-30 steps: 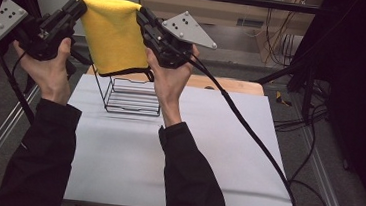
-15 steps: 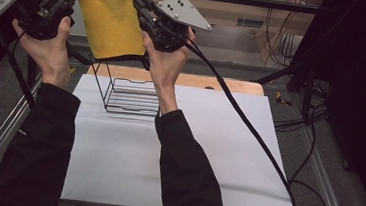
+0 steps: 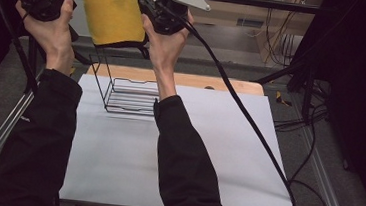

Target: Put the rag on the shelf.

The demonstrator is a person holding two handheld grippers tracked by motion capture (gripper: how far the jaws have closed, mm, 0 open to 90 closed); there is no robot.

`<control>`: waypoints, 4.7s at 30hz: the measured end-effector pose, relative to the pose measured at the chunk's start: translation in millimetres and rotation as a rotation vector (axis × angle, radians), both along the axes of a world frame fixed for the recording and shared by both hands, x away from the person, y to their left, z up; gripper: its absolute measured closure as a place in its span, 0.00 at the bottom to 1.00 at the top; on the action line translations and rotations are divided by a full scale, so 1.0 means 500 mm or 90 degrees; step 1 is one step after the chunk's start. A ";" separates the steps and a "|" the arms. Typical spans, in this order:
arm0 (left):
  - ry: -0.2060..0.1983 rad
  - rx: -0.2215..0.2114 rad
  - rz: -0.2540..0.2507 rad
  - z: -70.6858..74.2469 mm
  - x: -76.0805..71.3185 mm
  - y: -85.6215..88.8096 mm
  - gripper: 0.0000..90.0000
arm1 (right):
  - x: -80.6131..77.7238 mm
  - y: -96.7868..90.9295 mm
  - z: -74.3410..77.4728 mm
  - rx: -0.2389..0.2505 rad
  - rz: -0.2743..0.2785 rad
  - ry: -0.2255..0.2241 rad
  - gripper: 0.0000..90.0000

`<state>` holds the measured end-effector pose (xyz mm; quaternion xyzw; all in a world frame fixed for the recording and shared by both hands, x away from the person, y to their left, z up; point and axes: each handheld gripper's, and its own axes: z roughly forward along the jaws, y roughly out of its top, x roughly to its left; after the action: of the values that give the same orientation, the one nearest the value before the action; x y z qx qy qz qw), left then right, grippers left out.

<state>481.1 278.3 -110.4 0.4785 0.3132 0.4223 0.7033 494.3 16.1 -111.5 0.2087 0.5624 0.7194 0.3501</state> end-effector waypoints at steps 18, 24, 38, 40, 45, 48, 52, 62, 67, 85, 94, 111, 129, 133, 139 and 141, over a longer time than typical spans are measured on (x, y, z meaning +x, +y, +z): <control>0.047 0.028 -0.007 -0.060 0.064 0.009 0.92 | 0.050 0.003 -0.053 -0.030 -0.001 0.044 0.88; 0.071 0.039 -0.023 -0.089 0.071 0.016 0.92 | 0.057 0.001 -0.090 -0.037 -0.002 0.067 0.88; 0.107 0.082 -0.031 -0.155 0.066 0.021 0.92 | 0.062 -0.005 -0.153 -0.066 -0.003 0.113 0.88; 0.114 0.087 -0.033 -0.166 0.063 0.023 0.92 | 0.062 -0.007 -0.165 -0.073 -0.003 0.121 0.88; 0.110 0.092 -0.046 -0.184 0.046 0.024 0.92 | 0.055 -0.014 -0.185 -0.073 0.001 0.131 0.88; 0.119 0.099 -0.048 -0.189 0.039 0.026 0.92 | 0.052 -0.016 -0.190 -0.074 0.005 0.135 0.88; 0.122 0.101 -0.050 -0.192 0.028 0.031 0.92 | 0.043 -0.013 -0.193 -0.081 0.010 0.135 0.88; 0.128 0.106 -0.068 -0.206 0.008 0.045 0.92 | 0.025 -0.010 -0.196 -0.100 0.018 0.138 0.88; 0.125 0.118 -0.078 -0.207 -0.007 0.048 0.92 | 0.012 -0.013 -0.200 -0.114 0.027 0.131 0.87; 0.193 0.176 -0.099 -0.228 -0.058 0.053 0.90 | -0.028 -0.021 -0.222 -0.183 0.057 0.174 0.86; 0.210 0.190 -0.102 -0.249 -0.080 0.056 0.90 | -0.034 -0.025 -0.236 -0.210 0.084 0.198 0.86; 0.292 0.190 -0.098 -0.180 -0.081 0.079 0.99 | -0.038 -0.028 -0.258 -0.248 0.100 0.203 0.85; 0.362 0.239 -0.148 -0.252 -0.053 0.056 1.00 | -0.041 -0.028 -0.272 -0.287 0.108 0.229 0.66; 0.369 0.255 -0.147 -0.264 -0.050 0.053 1.00 | -0.047 -0.032 -0.263 -0.274 0.109 0.232 0.54; 0.380 0.285 -0.148 -0.290 -0.041 0.036 1.00 | -0.041 -0.034 -0.253 -0.236 0.132 0.245 0.72; 0.382 0.292 -0.142 -0.296 -0.039 0.032 1.00 | -0.032 -0.031 -0.261 -0.239 0.135 0.275 0.84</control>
<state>461.6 294.5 -258.2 0.7563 0.3484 0.2437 0.4972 478.5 0.5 -242.2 0.2286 0.7655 0.5745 0.1780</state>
